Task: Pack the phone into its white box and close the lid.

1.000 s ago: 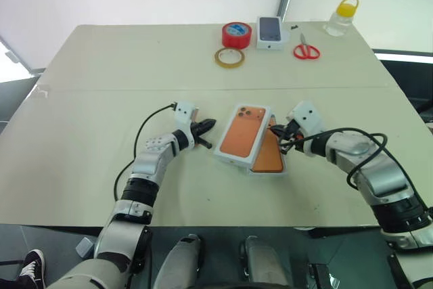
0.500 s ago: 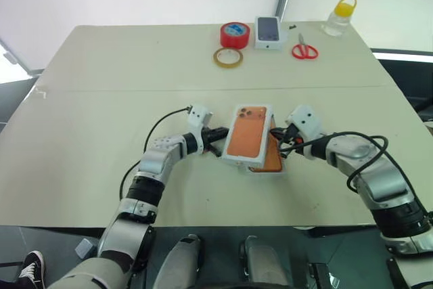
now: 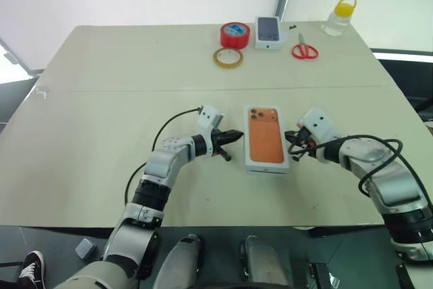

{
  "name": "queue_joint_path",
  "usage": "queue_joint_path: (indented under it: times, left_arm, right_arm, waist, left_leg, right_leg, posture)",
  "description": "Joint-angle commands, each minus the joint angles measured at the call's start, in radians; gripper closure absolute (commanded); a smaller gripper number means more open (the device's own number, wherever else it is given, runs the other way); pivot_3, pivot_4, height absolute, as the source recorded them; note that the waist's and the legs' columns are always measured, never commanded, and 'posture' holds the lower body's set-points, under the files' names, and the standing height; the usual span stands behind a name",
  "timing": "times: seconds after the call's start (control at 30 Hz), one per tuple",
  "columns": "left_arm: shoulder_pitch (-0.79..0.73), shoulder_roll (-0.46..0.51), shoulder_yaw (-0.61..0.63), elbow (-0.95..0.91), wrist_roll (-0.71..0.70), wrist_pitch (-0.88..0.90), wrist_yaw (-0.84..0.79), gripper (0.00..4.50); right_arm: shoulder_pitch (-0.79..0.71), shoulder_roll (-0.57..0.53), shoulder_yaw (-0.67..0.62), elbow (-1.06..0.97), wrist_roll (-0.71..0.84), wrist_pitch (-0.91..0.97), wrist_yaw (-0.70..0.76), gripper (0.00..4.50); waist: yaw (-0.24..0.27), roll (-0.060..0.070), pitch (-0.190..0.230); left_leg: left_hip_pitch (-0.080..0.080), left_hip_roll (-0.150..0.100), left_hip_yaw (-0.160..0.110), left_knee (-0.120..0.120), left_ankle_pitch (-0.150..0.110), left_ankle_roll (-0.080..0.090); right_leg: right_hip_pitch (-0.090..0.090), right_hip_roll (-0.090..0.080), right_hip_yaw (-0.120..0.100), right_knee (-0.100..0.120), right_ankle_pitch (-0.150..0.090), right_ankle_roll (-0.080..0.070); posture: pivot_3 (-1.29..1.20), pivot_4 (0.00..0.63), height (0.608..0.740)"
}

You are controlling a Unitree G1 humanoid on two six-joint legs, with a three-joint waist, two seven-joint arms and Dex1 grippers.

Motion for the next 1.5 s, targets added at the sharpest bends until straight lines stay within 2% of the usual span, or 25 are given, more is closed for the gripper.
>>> queue_joint_path:
  times: [0.03,0.37,0.47,0.6,0.7,0.9,1.03,1.1,1.23,1.37,1.5]
  left_arm:
    - [-0.002,-0.003,-0.037,-0.054,-0.018,0.016,-0.033,4.50]
    - [0.015,0.024,-0.055,-0.059,0.002,-0.005,-0.037,4.50]
    - [0.014,0.038,-0.031,-0.054,-0.012,0.003,-0.032,4.50]
    - [-0.001,0.060,0.014,-0.046,-0.029,-0.005,-0.021,4.50]
    - [-0.049,0.053,0.079,-0.032,-0.075,0.012,0.002,4.50]
    - [-0.210,-0.017,0.152,0.101,-0.087,-0.082,0.065,4.50]
    - [-0.271,-0.097,0.127,0.259,-0.040,-0.166,0.093,4.50]
    - [-0.289,-0.124,0.068,0.359,0.032,-0.222,0.111,4.50]
    - [-0.290,-0.147,-0.006,0.490,0.112,-0.255,0.091,4.50]
    - [-0.256,-0.120,-0.047,0.498,0.160,-0.270,0.064,4.50]
    - [-0.242,-0.097,-0.018,0.454,0.147,-0.261,0.063,4.50]
  right_arm:
    - [0.001,-0.001,-0.014,-0.068,0.006,-0.017,0.027,4.47]
    - [0.030,-0.010,0.010,-0.087,-0.033,-0.037,0.049,4.47]
    - [0.029,-0.018,0.033,-0.068,-0.086,-0.070,0.048,4.47]
    - [-0.005,-0.008,-0.012,-0.008,-0.098,-0.069,0.029,4.47]
    - [-0.041,-0.015,-0.040,0.048,-0.112,-0.095,0.020,4.47]
    - [-0.160,0.057,-0.109,0.098,-0.026,-0.087,0.023,4.47]
    - [-0.109,0.068,-0.068,0.005,0.036,-0.051,0.106,4.47]
    - [-0.061,0.061,-0.055,-0.075,0.101,-0.011,0.169,4.47]
    - [0.057,-0.019,0.036,-0.164,0.081,0.037,0.235,4.47]
    - [0.096,-0.061,0.090,-0.152,-0.018,-0.023,0.205,4.47]
    - [0.045,-0.013,0.042,-0.147,0.031,0.023,0.176,4.47]
  waist:
    - [0.000,0.000,0.000]
    - [0.001,0.000,0.000]
    - [0.000,0.000,0.000]
    - [-0.001,0.000,0.000]
    - [0.000,0.000,0.000]
    - [0.001,0.000,0.000]
    - [0.006,-0.001,0.000]
    - [0.010,-0.001,0.000]
    - [0.009,-0.001,0.000]
    - [0.009,-0.005,-0.007]
    - [0.000,-0.008,-0.011]
  left_leg:
    - [0.000,0.000,0.000,0.000,0.000,0.000]
    - [0.000,0.000,0.000,0.000,0.000,0.000]
    - [0.000,0.000,0.000,0.000,0.000,0.000]
    - [0.000,0.000,0.000,0.000,0.000,0.000]
    - [0.000,0.000,0.000,0.000,0.000,-0.001]
    - [0.000,0.000,0.000,0.000,0.003,-0.005]
    - [0.000,0.000,0.000,0.001,0.003,-0.006]
    - [0.000,0.000,0.000,0.001,0.003,-0.006]
    - [0.000,-0.001,0.001,0.001,0.001,-0.001]
    - [0.005,0.000,0.000,0.000,-0.001,0.001]
    - [0.006,0.000,-0.001,0.000,-0.001,0.000]
  right_leg:
    - [0.000,0.000,0.000,0.000,0.000,0.000]
    - [0.000,0.000,0.000,0.000,0.000,0.000]
    - [0.000,0.000,0.000,0.000,0.000,0.000]
    - [0.000,0.000,0.000,0.000,0.000,0.000]
    - [0.000,0.000,0.000,0.000,0.000,0.000]
    - [0.000,0.000,0.000,0.000,0.000,0.000]
    - [0.001,0.000,-0.001,-0.001,0.000,0.000]
    - [0.001,0.000,-0.001,-0.001,0.000,0.001]
    - [0.001,0.000,-0.001,0.000,0.000,0.001]
    - [0.007,0.001,-0.002,-0.001,-0.001,0.001]
    - [0.007,0.000,-0.002,-0.001,-0.001,0.001]
  posture:
    - [0.00,0.150,0.740]
    - [0.00,0.150,0.740]
    - [0.00,0.150,0.740]
    - [0.00,0.150,0.740]
    - [0.00,0.150,0.740]
    - [0.00,0.150,0.740]
    - [0.00,0.150,0.740]
    - [0.00,0.150,0.740]
    - [0.00,0.150,0.740]
    - [0.00,0.150,0.740]
    - [0.00,0.150,0.740]
